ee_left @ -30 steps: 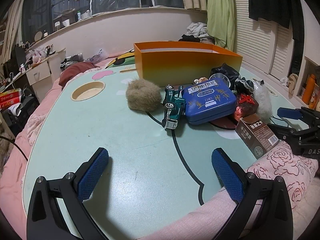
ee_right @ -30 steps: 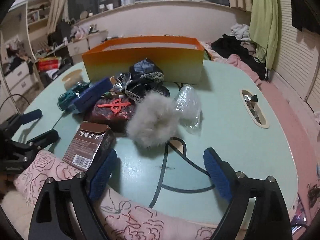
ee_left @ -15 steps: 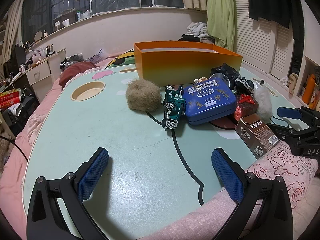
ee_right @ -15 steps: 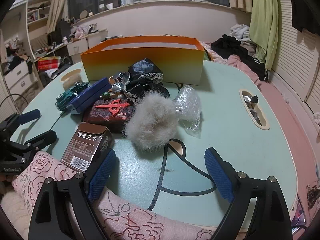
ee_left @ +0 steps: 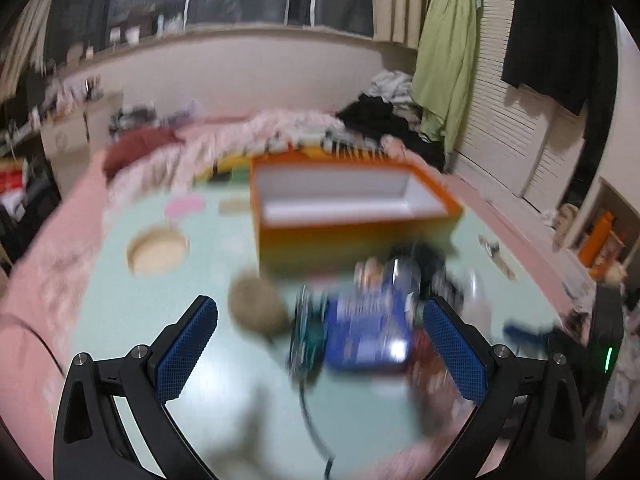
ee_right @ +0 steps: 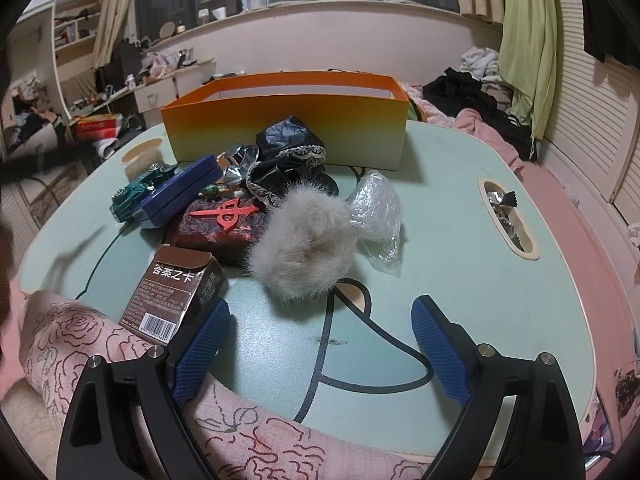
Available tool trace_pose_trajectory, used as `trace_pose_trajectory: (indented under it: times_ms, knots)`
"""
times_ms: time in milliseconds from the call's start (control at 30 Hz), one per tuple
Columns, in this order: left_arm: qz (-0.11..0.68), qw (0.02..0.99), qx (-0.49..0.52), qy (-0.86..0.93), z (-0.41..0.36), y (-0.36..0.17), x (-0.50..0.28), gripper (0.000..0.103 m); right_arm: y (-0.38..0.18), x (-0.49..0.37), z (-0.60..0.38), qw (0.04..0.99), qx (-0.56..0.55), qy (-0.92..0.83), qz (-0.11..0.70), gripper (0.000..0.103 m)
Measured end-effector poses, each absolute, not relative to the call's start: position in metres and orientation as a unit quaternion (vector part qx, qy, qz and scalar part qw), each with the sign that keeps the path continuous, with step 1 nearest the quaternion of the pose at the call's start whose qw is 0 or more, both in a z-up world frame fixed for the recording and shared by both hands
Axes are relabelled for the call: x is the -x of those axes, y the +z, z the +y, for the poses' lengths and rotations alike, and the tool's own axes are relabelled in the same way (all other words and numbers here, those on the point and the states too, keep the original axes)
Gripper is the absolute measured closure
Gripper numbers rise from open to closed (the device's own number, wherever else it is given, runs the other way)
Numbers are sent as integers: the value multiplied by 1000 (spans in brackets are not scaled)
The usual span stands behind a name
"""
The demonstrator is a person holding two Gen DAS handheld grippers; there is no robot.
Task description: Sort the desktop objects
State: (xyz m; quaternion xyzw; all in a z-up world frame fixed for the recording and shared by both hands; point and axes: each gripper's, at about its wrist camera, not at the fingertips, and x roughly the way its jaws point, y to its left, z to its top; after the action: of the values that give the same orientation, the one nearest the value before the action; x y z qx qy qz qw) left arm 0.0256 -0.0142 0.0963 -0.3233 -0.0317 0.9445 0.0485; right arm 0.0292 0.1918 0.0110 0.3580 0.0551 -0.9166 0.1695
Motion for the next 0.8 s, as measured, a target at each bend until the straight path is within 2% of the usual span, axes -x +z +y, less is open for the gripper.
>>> trace_pose_trajectory:
  times_ms: [167, 333, 467, 800]
  knots:
    - [-12, 27, 379, 925, 15, 123, 49, 1, 11, -31, 192, 171, -357, -917, 54, 10]
    - [-22, 13, 463, 886, 32, 100, 104, 1, 11, -30, 191, 171, -357, -917, 53, 10]
    - [-27, -9, 477, 878, 33, 79, 116, 0, 12, -29, 190, 172, -357, -917, 52, 10]
    - [-33, 1, 475, 879, 32, 75, 117, 0, 12, -29, 190, 172, -357, -917, 52, 10]
